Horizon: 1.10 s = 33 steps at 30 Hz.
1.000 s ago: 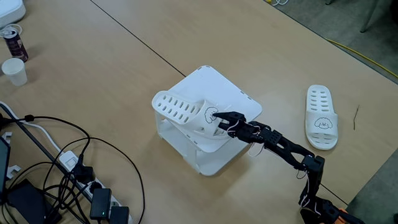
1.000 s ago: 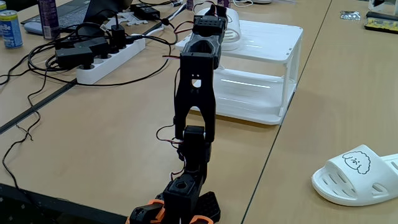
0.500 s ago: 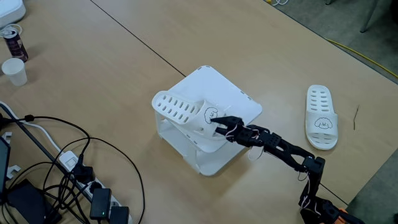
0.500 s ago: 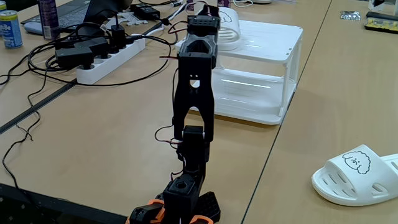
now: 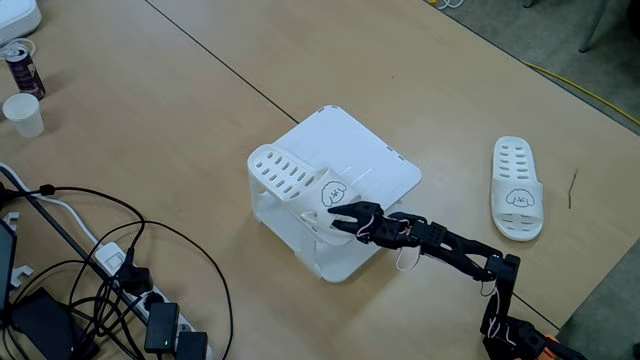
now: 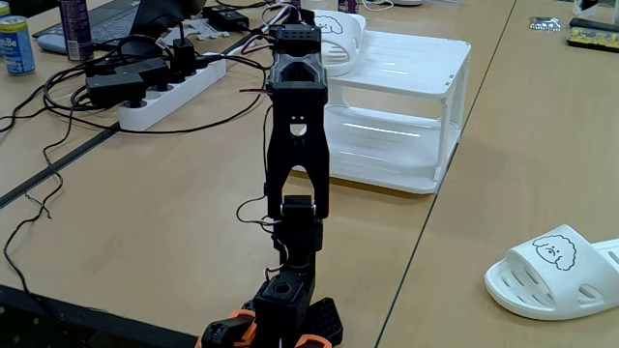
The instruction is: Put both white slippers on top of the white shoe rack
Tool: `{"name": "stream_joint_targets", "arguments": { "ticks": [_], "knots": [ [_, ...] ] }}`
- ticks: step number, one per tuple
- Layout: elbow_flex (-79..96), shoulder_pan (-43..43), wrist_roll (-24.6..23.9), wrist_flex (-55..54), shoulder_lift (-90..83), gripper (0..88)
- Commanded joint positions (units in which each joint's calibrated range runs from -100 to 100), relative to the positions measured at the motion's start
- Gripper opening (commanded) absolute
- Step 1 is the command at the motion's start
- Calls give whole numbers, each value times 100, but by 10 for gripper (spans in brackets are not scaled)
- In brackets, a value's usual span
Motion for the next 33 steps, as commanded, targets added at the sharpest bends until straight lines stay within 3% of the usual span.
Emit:
{"name": "stream_joint_targets", "arguments": {
  "ticks": [1, 20, 33],
  "knots": [
    [-341, -55, 42, 4, -380, 107],
    [-25, 11, 42, 21, -632, 102],
    [534, 521, 42, 21, -1314, 106]
  ]
}}
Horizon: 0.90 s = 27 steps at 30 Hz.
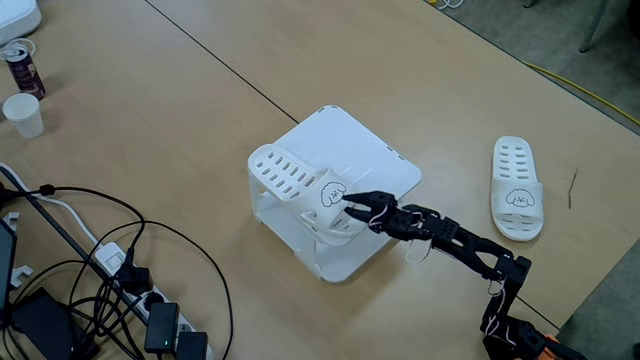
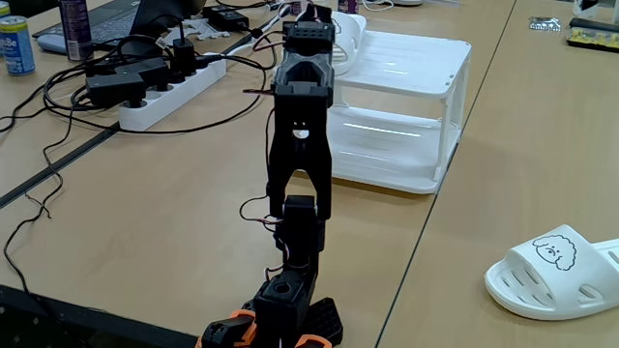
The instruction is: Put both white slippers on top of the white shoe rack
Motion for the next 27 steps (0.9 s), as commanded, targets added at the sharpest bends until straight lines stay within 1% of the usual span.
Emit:
{"name": "stream_joint_targets", "arguments": {
  "ticks": [1, 12, 14, 17, 23, 27],
  "knots": [
    [40, 143, 42, 12, -664, 106],
    [1926, 185, 42, 12, -2254, 102],
    [2160, 316, 42, 12, -2658, 102],
    [2395, 1040, 42, 12, -3255, 101],
    [3008, 3680, 42, 4, -3844, 107],
    [3992, 4913, 42, -74, -3878, 107]
  ]
}}
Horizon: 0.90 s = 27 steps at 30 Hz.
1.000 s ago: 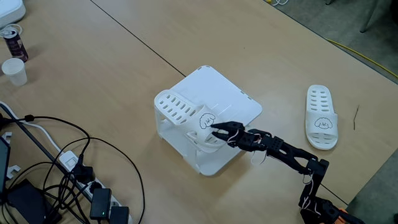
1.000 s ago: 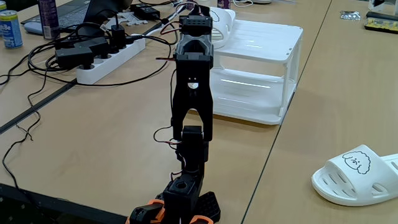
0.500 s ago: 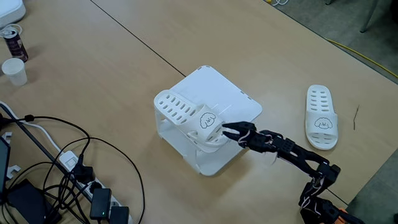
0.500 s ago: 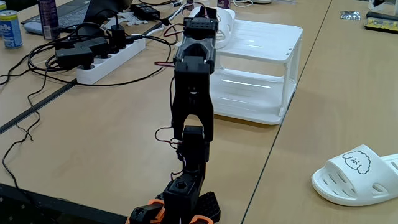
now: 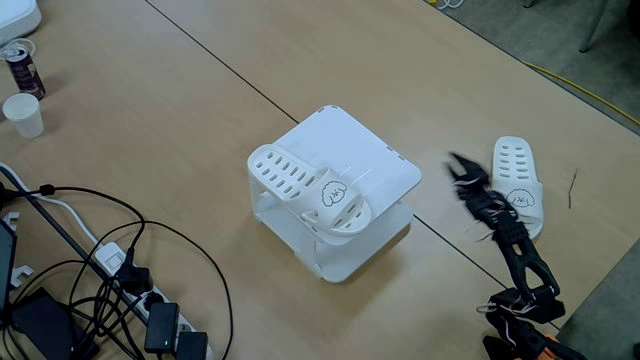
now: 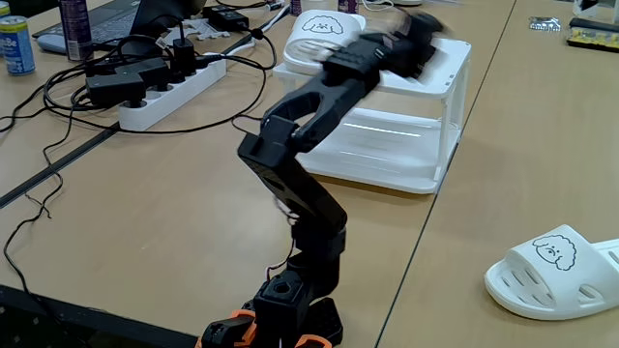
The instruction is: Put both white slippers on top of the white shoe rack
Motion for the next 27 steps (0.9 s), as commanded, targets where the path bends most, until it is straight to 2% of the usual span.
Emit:
{"name": "stream_joint_targets", "arguments": {
  "ticks": [1, 7, 12, 14, 17, 20, 27],
  "knots": [
    [767, 1368, 42, -100, -290, 108],
    [2508, 2149, 42, -1230, -248, 108],
    [3681, 2388, 42, -1938, -206, 113],
    [4015, 2413, 42, -2223, -206, 147],
    [4231, 2413, 42, -2455, -189, 185],
    [4195, 2421, 42, -2481, 88, 190],
    [3807, 2421, 42, -3517, 1148, 191]
  ]
}}
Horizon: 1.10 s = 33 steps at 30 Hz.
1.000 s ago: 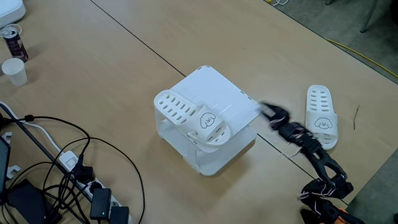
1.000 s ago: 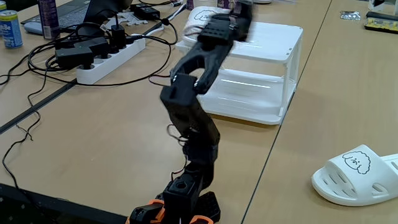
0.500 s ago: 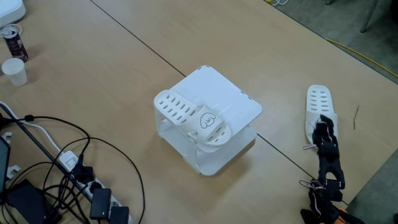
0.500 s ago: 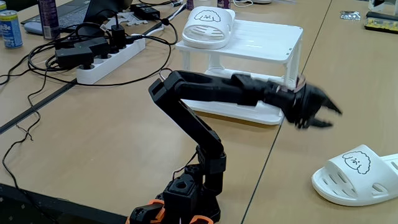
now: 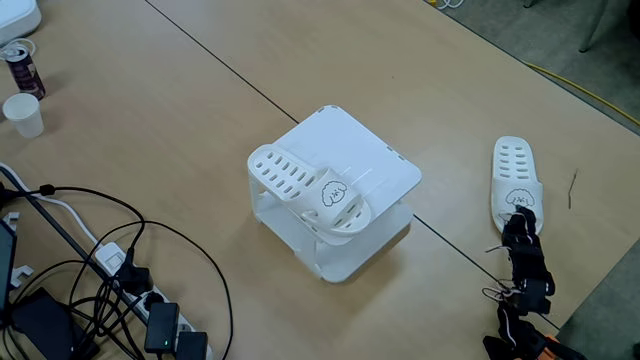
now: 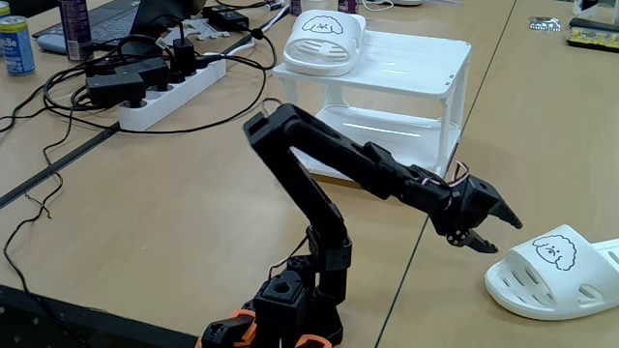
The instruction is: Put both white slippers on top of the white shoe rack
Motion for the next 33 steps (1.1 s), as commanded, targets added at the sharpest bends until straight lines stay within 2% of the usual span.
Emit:
{"name": "stream_joint_targets", "arguments": {
  "ticks": [1, 5, 9, 25, 33],
  "knots": [
    [-505, 54, 42, -668, 508, 191],
    [-532, 120, 42, -1341, 979, 192],
    [-523, 218, 42, -1971, 1349, 237],
    [-1209, 284, 42, -2169, 2342, 249],
    [-1534, 333, 42, -3161, 3310, 247]
  ]
}}
